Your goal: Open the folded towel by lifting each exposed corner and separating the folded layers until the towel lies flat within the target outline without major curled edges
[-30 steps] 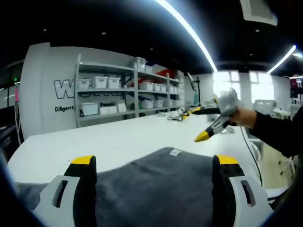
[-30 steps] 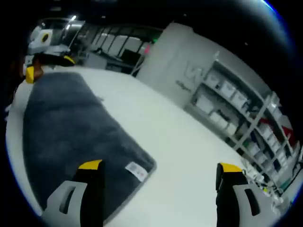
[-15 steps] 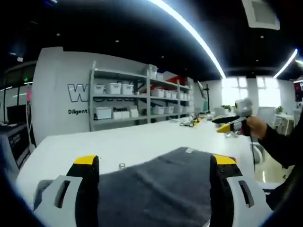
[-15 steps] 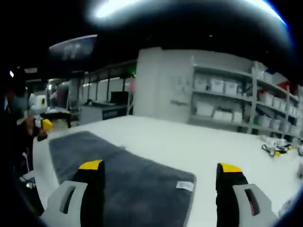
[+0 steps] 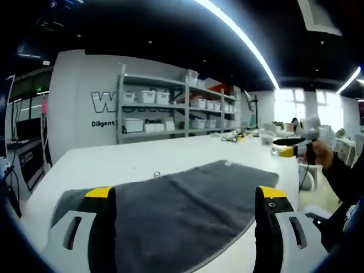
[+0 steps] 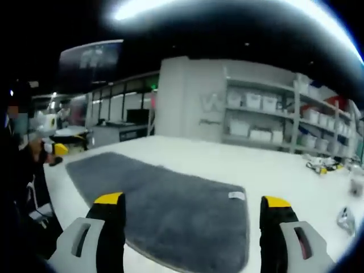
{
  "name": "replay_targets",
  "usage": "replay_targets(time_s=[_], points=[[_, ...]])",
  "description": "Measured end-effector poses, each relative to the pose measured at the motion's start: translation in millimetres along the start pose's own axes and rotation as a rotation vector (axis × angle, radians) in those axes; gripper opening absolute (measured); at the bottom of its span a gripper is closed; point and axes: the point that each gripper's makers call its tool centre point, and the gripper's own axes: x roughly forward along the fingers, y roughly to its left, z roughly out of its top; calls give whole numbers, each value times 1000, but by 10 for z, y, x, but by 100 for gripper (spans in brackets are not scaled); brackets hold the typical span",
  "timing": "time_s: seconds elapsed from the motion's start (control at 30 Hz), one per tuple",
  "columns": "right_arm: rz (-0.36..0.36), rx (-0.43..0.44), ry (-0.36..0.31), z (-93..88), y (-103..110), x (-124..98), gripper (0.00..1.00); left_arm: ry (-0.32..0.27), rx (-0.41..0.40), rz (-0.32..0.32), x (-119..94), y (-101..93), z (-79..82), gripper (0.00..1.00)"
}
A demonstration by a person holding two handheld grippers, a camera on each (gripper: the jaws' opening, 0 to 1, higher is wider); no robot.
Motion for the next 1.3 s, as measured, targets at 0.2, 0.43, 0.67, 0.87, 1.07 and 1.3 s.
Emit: replay_targets(time_s=[0.2, 0.43, 0.67, 0.87, 1.07, 1.3], points=[[-29, 38, -62, 136, -130, -168, 100, -33, -9, 59, -320, 264, 55, 100], [-91, -6, -45, -50, -362, -290, 100, -86, -114, 124, -640, 605, -82, 100], [-95, 27, -20, -236, -425, -305, 100, -93, -109, 176, -776, 665, -136, 100], [-95, 35, -36, -225, -422, -333, 100, -109, -48, 240, -835, 793, -114, 99], [-40, -4, -58, -176, -382, -356, 100, -108, -38, 259, -850, 972, -132, 93], [-64, -29, -7, -64, -558, -213, 100, -43, -49, 238, -709, 1215, -83, 100]])
